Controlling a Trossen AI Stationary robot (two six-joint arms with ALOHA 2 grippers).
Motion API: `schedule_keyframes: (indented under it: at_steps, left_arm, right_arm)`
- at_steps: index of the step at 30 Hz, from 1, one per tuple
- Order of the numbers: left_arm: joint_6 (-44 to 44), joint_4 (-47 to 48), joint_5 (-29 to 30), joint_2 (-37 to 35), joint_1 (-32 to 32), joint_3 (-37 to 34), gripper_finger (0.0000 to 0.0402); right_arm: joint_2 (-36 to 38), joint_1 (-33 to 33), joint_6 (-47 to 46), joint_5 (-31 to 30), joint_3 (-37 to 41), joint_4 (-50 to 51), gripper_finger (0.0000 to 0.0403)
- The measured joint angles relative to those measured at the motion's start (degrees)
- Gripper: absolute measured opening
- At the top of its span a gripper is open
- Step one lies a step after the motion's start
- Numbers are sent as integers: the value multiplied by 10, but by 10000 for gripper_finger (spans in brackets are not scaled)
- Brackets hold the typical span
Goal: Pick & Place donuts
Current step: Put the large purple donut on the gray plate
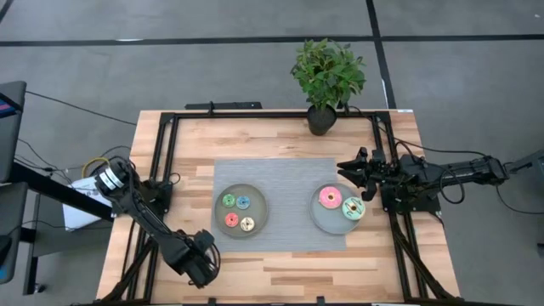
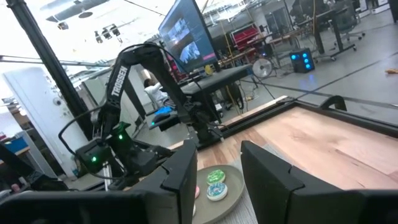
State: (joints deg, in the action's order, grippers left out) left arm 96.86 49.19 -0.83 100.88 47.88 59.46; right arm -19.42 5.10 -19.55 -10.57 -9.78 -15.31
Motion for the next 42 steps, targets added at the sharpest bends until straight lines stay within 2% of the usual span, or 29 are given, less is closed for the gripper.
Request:
schedule_keyframes:
  at_steps: [6, 17, 21, 27, 30, 32, 37, 42]
  left_arm:
    - [1, -8, 2, 10, -1, 0, 177]
    - [-16, -13, 10, 4, -12, 0, 82]
    - [-29, -12, 40, -25, -12, 0, 74]
    - [-68, -1, 137, -106, -28, 0, 80]
    - [-145, -6, 189, -151, -63, 0, 82]
    - [-217, -20, 190, -176, -101, 0, 82]
    - [-416, -124, 180, -205, -217, 1, 82]
    - [-588, -195, 129, -187, -316, 43, 82]
  right_arm:
    - [0, 0, 0, 0, 0, 0, 116]
    - [0, 0, 0, 0, 0, -1, 116]
    - [0, 1, -45, 1, 0, -2, 116]
    - [0, 2, -104, 1, 0, -3, 116]
    - [-6, 8, -104, 1, 0, -10, 116]
    - [-22, 13, -104, 2, -1, -21, 116]
    - [-68, 26, -88, 2, -1, -74, 116]
    - [-120, 37, -87, 5, -1, -140, 116]
